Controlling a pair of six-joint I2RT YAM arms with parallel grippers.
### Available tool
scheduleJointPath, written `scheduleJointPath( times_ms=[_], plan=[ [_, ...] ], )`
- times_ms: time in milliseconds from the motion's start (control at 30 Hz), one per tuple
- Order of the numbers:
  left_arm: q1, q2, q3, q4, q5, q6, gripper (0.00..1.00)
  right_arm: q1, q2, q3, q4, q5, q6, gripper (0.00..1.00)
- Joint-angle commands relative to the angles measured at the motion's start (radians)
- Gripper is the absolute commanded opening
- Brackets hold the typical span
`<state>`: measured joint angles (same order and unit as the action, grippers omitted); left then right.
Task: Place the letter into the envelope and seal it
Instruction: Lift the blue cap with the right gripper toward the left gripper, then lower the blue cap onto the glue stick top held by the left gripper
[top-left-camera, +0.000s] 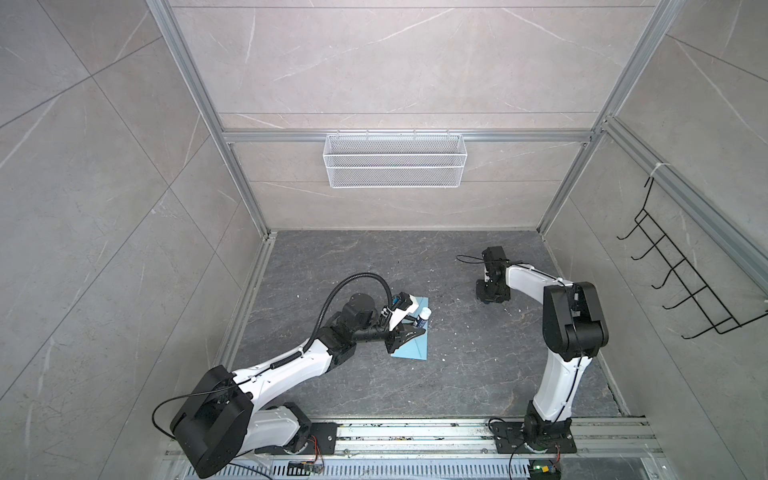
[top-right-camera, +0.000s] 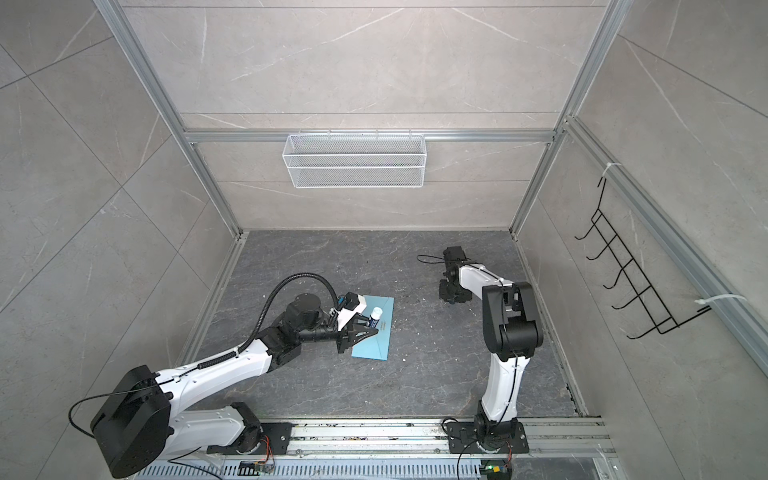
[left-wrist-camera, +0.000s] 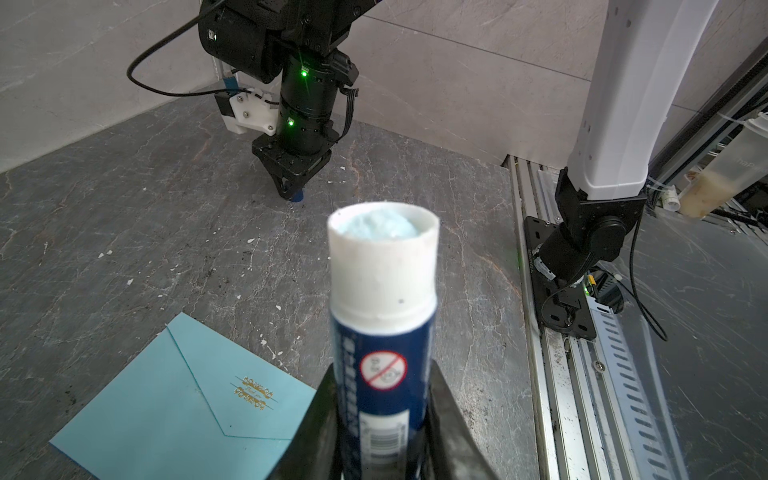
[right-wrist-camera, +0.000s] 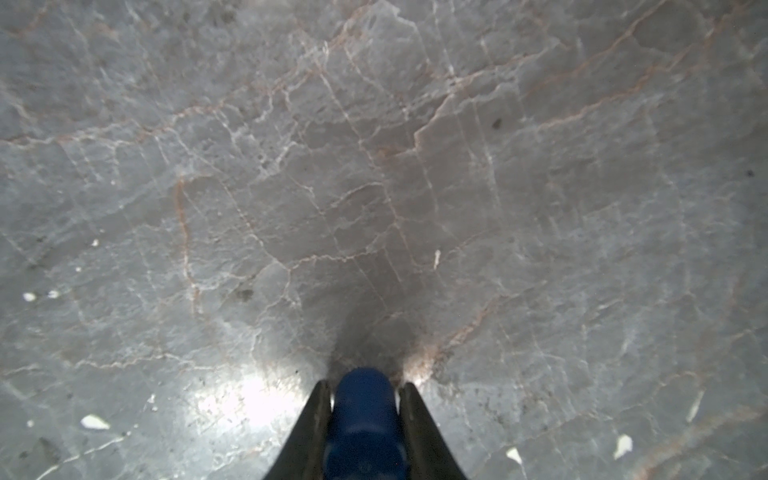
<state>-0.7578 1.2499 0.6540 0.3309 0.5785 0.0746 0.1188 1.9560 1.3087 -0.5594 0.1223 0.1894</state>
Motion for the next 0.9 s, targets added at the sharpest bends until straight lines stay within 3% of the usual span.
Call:
scheduleJointPath(
  times_ms=[0, 300, 533, 667, 867],
  plan=[
    [0.001, 0.009, 0.016, 0.058, 0.026, -0.004, 0.0, -0.002, -0.074, 0.01, -0.032, -0.011, -0.007, 0.27],
    [0.0, 0.014, 0.009, 0.074, 0.031, 0.035, 0.0, 0.031, -0.363, 0.002, -0.135, -0.199, 0.028, 0.27],
    [0.001, 0.033, 0.003, 0.112, 0.071, 0.071, 0.0, 0.188, -0.659, -0.006, -0.196, -0.476, 0.104, 0.25],
    [0.002, 0.037, 0.001, 0.133, 0.112, 0.084, 0.0, 0.288, -0.713, 0.007, -0.229, -0.633, 0.123, 0.25],
    [0.0, 0.023, -0.008, 0.146, 0.138, 0.099, 0.0, 0.37, -0.743, 0.001, -0.246, -0.713, 0.128, 0.25]
  ],
)
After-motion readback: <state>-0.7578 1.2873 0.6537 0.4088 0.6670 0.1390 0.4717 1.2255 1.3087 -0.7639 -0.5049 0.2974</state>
